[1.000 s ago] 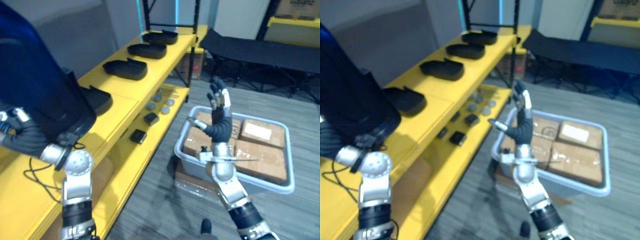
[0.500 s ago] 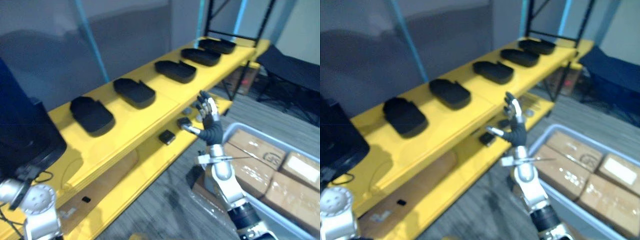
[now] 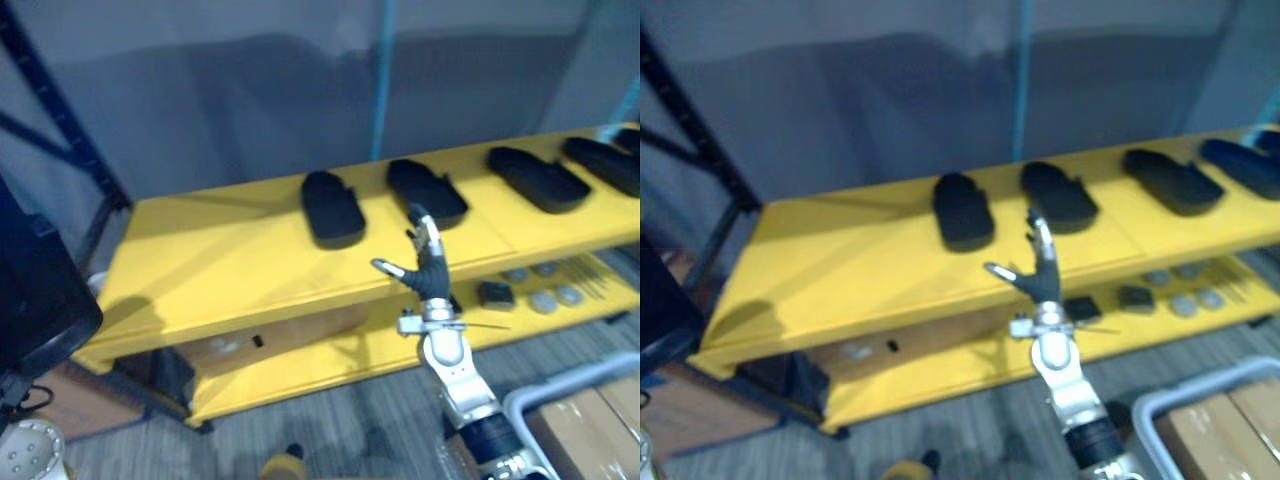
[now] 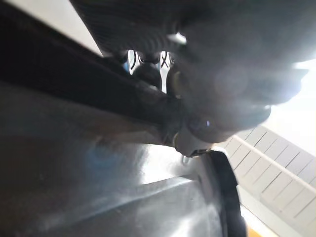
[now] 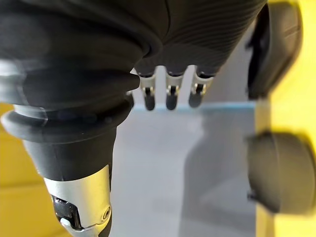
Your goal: Walk over and take plastic housings, then place them on the shelf
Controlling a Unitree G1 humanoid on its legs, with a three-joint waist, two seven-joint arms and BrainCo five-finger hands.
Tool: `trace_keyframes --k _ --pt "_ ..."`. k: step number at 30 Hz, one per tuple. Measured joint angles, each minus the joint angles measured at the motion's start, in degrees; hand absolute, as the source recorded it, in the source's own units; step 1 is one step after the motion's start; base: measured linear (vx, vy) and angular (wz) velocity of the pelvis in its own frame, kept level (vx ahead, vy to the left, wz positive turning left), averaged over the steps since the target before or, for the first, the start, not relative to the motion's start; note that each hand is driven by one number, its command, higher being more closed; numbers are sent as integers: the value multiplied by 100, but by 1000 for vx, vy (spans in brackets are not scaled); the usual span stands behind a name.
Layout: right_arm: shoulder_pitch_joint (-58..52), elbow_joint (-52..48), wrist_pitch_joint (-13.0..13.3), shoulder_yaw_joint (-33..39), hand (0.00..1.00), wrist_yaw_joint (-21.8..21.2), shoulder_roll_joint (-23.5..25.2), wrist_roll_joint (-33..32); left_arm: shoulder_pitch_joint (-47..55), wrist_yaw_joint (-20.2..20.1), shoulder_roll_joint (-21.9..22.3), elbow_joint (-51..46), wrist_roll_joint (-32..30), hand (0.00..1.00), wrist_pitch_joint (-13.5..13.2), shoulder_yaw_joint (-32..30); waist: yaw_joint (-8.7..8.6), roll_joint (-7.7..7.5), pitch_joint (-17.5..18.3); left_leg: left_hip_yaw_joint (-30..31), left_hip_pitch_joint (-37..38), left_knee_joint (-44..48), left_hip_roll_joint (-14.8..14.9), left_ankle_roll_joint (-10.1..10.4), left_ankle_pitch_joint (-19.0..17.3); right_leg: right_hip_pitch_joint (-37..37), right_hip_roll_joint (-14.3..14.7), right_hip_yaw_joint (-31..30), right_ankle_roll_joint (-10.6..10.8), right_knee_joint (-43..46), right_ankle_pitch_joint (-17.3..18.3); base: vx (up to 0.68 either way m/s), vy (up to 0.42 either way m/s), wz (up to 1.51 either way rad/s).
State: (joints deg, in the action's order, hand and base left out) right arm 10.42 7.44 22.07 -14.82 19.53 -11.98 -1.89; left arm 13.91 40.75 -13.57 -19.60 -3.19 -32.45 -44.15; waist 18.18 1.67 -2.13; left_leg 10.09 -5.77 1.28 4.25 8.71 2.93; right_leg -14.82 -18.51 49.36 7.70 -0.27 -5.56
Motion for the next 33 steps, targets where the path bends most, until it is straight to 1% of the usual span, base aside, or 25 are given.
trace_keyframes --k 4,5,7,9,10,11,12,14,15,16,17,18,19,21,22,23,24,25,26,27,28,29,30,32,33 --pt "133 -2 11 21 0 -73 62 55 77 -94 -1 0 71 100 -36 29 -33 -120 -115 -106 120 -230 57 -12 85 95 -49 -202 45 146 289 -6 -7 -7" --pt "164 -9 11 66 0 -79 70 54 77 -139 -6 -1 44 100 -49 45 -88 -95 -248 -138 176 -315 89 -12 115 111 -48 -260 126 198 384 -32 -14 -7" --pt "164 -14 11 147 0 -80 63 55 67 -199 -7 -1 43 100 -100 47 -170 -146 -264 -149 174 -396 124 5 168 205 -49 -313 153 274 447 -26 -11 -6" --pt "161 -22 21 382 0 -70 56 59 -34 -331 -9 -24 54 100 -132 66 -190 -201 -334 -147 168 -474 116 0 207 296 -134 -375 88 505 565 8 6 3" --pt "115 -23 46 548 0 -62 52 52 -86 -446 -24 -109 82 100 -146 113 -195 -243 -380 -135 176 -472 65 -11 198 338 -247 -372 -50 710 652 52 19 13" --pt "63 -28 75 620 0 -59 40 53 -91 -546 -79 -222 108 100 -175 204 -205 -308 -417 -120 183 -463 0 -45 171 355 -367 -386 -78 910 649 82 72 33" --pt "-43 -35 86 689 0 -60 15 56 -127 -646 -210 -294 98 100 -252 367 -252 -347 -441 -38 230 -427 -19 -68 166 452 -517 -510 -126 1372 538 86 151 36" --pt "-104 -36 122 674 0 -76 6 59 -162 -741 -435 -304 77 100 -262 553 -291 -393 -483 -4 270 -312 -11 -105 142 706 -672 -1041 -363 2025 348 63 222 26" --pt "-109 -44 210 659 0 -105 43 93 -206 -759 -581 -293 47 100 -248 709 -327 -422 -500 -27 305 -230 -4 -177 93 904 -700 -1540 -621 2400 75 97 222 10" --pt "-107 -60 314 681 0 -167 46 95 -311 -761 -663 -259 38 100 -208 878 -347 -397 -543 -30 409 -198 24 -263 37 1097 -709 -2051 -577 2769 -365 102 174 11" --pt "-108 -64 375 693 0 -208 43 94 -379 -762 -684 -222 40 100 -199 945 -386 -316 -595 8 449 -184 49 -305 10 1201 -701 -2274 -552 2949 -391 75 76 20" --pt "-107 -108 473 697 0 -263 41 96 -566 -755 -737 -84 49 100 -167 1002 -539 -298 -606 187 474 -178 116 -418 -63 1368 -553 -2583 -336 3217 474 -25 11 39" --pt "-108 -215 525 733 0 -337 32 97 -787 -755 -780 111 75 100 -98 1070 -656 -286 -614 319 467 -182 126 -448 -91 1493 -340 -2749 -399 3179 1109 -80 -1 43" --pt "-88 -358 596 858 0 -427 18 98 -1159 -765 -853 436 112 100 49 1169 -767 -272 -622 396 462 -194 115 -450 -108 1592 42 -3042 -380 2513 1433 -209 -30 36" --pt "-106 -454 633 968 0 -475 -38 94 -1382 -798 -847 576 197 100 131 1240 -876 -243 -643 537 410 -190 98 -428 -123 1583 309 -3383 -377 1902 1489 -239 -58 46" --pt "-113 -488 644 1019 0 -480 -95 94 -1476 -803 -847 623 273 100 155 1308 -937 -234 -648 608 345 -167 86 -417 -130 1580 437 -3582 -393 1621 1498 -245 -126 77" --pt "-151 -566 646 1202 0 -502 -201 93 -1675 -840 -843 690 324 100 215 1453 -1041 -254 -655 740 163 -128 21 -353 -174 1527 718 -4080 -378 1129 1640 -174 -186 103" --pt "-198 -665 647 1415 0 -522 -259 90 -1790 -889 -811 694 332 100 236 1565 -1167 -305 -679 844 50 -104 -95 -343 -180 1439 859 -4394 -135 953 1726 -123 -237 136" --pt "-259 -725 662 1654 0 -532 -309 78 -1803 -1005 -713 689 332 100 231 1652 -1279 -291 -698 817 58 -127 -70 -370 -182 1421 872 -4435 -49 1006 1703 1 -260 132" --pt "-352 -731 674 1921 0 -564 -388 25 -1754 -1179 -555 659 338 100 221 1721 -1271 -219 -744 621 76 -5 -79 -373 -178 1348 808 -4247 -31 1159 1626 99 -259 104" --pt "-370 -731 674 2069 0 -577 -485 -44 -1646 -1301 -447 577 339 100 216 1730 -1252 -42 -739 549 189 -5 10 -211 -39 1202 873 -4071 7 1245 1641 132 -225 60" --pt "-369 -733 675 2072 0 -577 -504 -78 -1578 -1350 -425 516 342 100 222 1740 -1240 -27 -719 514 228 -43 29 -152 -9 1154 899 -4021 16 1251 1636 202 -176 48" --pt "-361 -762 683 2053 0 -576 -532 -76 -1512 -1435 -408 384 342 100 223 1805 -1241 27 -662 457 271 -134 53 -10 83 1034 940 -3886 27 1248 1619 178 -109 41" --pt "-250 -780 682 1965 0 -513 -536 -48 -1510 -1512 -413 201 336 100 218 1877 -1234 71 -619 304 278 -232 103 44 152 948 986 -3725 26 1243 1619 179 -91 45" --pt "-190 -787 682 1875 0 -428 -535 24 -1506 -1525 -416 163 339 100 213 1900 -1221 25 -611 260 289 -296 123 34 206 930 1000 -3681 26 1217 1619 156 -65 30"
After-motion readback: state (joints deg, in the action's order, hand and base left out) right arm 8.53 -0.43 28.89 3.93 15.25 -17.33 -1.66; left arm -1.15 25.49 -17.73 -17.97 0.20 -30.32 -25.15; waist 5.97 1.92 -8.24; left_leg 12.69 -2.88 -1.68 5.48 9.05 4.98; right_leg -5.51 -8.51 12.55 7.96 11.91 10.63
